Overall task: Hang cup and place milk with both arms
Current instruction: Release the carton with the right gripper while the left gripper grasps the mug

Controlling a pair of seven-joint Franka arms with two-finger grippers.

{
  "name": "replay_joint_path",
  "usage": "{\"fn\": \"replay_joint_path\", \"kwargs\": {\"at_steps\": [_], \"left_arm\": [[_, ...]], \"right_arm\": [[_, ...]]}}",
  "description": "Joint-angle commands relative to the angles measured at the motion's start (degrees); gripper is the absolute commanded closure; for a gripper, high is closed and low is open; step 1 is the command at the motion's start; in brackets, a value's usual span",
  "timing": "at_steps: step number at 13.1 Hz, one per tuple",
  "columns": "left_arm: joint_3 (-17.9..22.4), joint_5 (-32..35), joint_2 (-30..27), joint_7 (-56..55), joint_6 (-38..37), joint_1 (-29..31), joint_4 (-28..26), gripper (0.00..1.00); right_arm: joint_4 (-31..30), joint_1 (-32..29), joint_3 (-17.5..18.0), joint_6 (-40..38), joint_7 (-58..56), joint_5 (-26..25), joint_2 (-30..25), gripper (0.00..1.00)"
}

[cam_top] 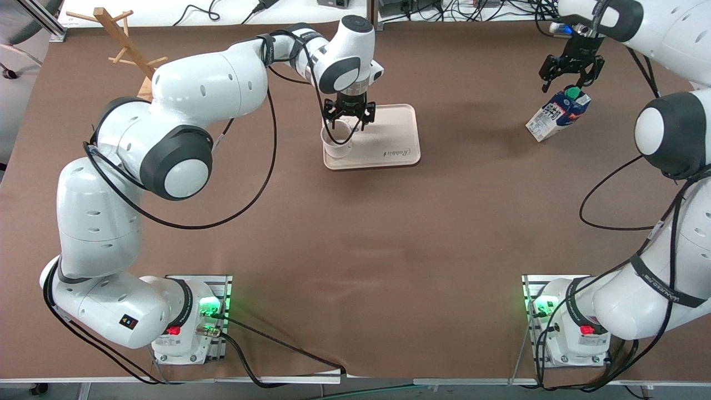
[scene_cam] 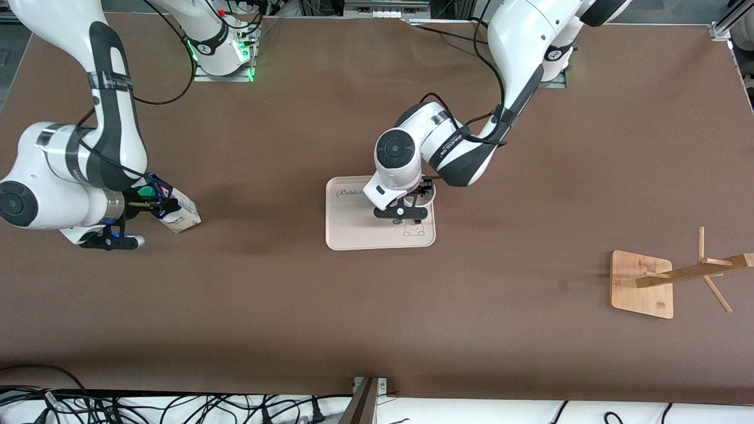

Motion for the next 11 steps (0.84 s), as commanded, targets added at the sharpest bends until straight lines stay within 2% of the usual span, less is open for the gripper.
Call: {"fn": "replay_joint_path", "kwargs": {"at_steps": [1, 2, 3, 5, 8, 11], "left_arm": [[0.3, 1.6, 1.5, -0.6, 0.6, -0.4, 0.2, 0.65], [0.3, 1.5, 2.0, -0.5, 1.1, -0.3, 0.2, 0.72], [0.3, 1.2, 2.4, -0.4, 1.9, -0.3, 0.2, 0.88], [0.3, 0.9, 2.6, -0.6, 1.9, -0.3, 0.3, 1.0], [0.3, 0.7, 1.7, -0.7, 1.2, 0.4, 2.6, 1.0], [0.3, 0.6, -3.0, -0.6, -3.1, 3.2, 3.5, 1.0]], "right_arm": [[3.1, 0.0, -2.1, -7.2, -0.7, 0.1, -4.0, 0.0], [5.4, 0.0, -3.5, -10.2, -0.9, 0.1, -4.5, 0.0], [8.0, -0.1, -4.4, -13.2, -1.0, 0.0, -4.6, 0.0], [12.6, 0.0, -5.7, -19.1, -1.0, -0.1, -4.7, 0.0], [19.9, 0.3, -5.7, -25.4, -0.9, -0.1, -4.9, 0.0], [21.7, 1.5, -5.2, -27.0, 0.0, -1.2, -7.4, 0.0]]}}
